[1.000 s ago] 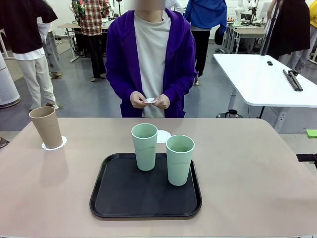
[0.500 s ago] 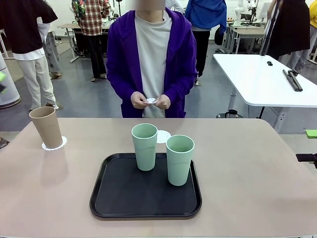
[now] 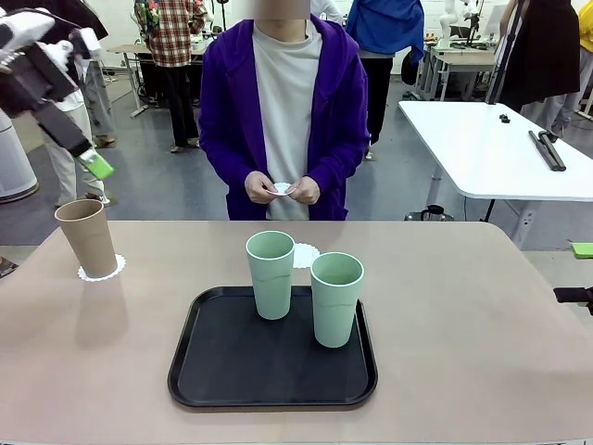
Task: Place coasters on the table and set cups on them.
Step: Take one Reusable plastic cup from the Flat Tray and place it on a coaster set by the human.
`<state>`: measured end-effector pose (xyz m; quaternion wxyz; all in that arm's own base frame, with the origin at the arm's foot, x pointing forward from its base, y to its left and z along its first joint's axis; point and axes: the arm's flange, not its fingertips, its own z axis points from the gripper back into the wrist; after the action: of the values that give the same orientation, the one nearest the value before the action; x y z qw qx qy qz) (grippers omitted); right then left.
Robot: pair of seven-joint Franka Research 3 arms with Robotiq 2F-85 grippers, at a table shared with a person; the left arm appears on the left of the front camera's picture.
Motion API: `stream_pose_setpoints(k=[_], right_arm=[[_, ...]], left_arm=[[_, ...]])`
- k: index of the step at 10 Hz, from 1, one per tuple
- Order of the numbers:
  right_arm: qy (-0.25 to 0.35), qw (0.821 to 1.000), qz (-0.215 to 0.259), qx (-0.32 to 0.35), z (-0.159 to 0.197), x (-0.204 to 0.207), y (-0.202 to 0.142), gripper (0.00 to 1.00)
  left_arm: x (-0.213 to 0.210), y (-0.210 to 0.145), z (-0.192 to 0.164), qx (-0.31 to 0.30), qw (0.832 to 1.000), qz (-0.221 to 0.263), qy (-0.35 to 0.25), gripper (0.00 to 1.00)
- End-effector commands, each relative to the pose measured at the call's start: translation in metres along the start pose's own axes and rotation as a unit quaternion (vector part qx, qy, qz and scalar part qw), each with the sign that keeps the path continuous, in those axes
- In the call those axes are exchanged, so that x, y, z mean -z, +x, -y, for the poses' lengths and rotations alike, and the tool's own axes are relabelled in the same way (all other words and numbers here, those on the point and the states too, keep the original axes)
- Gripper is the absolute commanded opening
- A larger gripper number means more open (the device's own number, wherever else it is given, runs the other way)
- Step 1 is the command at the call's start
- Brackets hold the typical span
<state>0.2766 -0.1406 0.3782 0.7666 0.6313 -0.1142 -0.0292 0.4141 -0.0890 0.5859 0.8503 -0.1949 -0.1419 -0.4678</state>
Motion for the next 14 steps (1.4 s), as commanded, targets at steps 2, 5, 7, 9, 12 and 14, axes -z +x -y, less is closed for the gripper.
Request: stream_pose_setpoints(k=[2,5,7,9,12,14], right_arm=[[0.006,1.000,0.002,0.000,-0.001,-0.001,0.000,1.00],[0.006,1.000,0.002,0.000,-0.001,-0.001,0.000,1.00],[0.006,1.000,0.002,0.000,-0.001,-0.001,0.000,1.00],[0.006,1.000,0.002,0.000,-0.001,-0.001,0.000,1.00],[0.006,1.000,0.002,0.000,-0.001,-0.001,0.000,1.00],[0.006,1.000,0.002,0.000,-0.001,-0.001,0.000,1.00]], left_arm=[[0.065,0.009,-0.001,0.090,0.994,-0.018,0.056,1.00],[0.126,0.012,-0.010,0.114,0.990,-0.063,0.045,1.00],[0.153,0.006,-0.008,0.125,0.989,-0.074,0.035,1.00],[0.151,0.008,-0.009,0.105,0.991,-0.071,0.031,1.00],[0.151,0.008,-0.009,0.105,0.991,-0.071,0.031,1.00],[0.151,0.008,-0.009,0.105,0.991,-0.071,0.031,1.00]])
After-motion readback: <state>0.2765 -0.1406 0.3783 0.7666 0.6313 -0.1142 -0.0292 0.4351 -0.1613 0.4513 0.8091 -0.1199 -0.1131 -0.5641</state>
